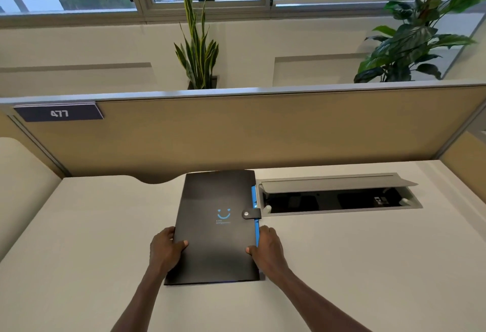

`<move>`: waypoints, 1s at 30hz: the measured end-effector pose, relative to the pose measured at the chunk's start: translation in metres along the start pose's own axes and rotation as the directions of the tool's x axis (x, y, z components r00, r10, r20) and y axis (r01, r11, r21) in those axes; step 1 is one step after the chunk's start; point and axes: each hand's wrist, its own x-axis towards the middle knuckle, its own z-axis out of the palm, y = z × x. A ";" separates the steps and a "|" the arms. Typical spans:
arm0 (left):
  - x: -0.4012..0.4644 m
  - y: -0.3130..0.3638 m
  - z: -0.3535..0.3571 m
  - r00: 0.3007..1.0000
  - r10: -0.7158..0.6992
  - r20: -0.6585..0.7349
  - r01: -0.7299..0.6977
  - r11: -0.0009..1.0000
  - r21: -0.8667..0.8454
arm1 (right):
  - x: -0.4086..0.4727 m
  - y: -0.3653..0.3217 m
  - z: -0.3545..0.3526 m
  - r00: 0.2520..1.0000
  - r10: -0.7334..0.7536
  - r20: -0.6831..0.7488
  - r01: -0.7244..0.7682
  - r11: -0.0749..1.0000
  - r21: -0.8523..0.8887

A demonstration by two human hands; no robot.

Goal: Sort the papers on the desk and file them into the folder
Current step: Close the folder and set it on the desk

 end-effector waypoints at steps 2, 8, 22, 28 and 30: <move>0.008 0.002 0.002 1.000 0.008 -0.018 -0.008 1.000 -0.003 | 0.007 -0.001 0.003 1.000 -0.006 -0.012 0.006 0.999 0.037; 0.023 0.005 0.006 0.999 0.019 -0.045 -0.018 0.999 0.026 | 0.021 -0.005 0.006 1.000 -0.018 -0.012 0.019 0.999 0.050; 0.026 0.004 0.006 0.999 0.037 -0.040 -0.037 0.999 0.009 | 0.031 -0.008 0.007 0.999 -0.024 0.028 0.025 0.999 -0.026; 0.028 0.001 0.003 1.000 0.013 0.001 -0.013 1.000 -0.013 | 0.033 -0.007 0.001 0.997 -0.014 0.080 0.015 1.000 -0.013; 0.023 0.001 0.000 1.000 0.010 -0.007 -0.010 1.000 -0.029 | 0.032 -0.006 -0.004 0.996 -0.022 0.092 0.023 1.000 -0.003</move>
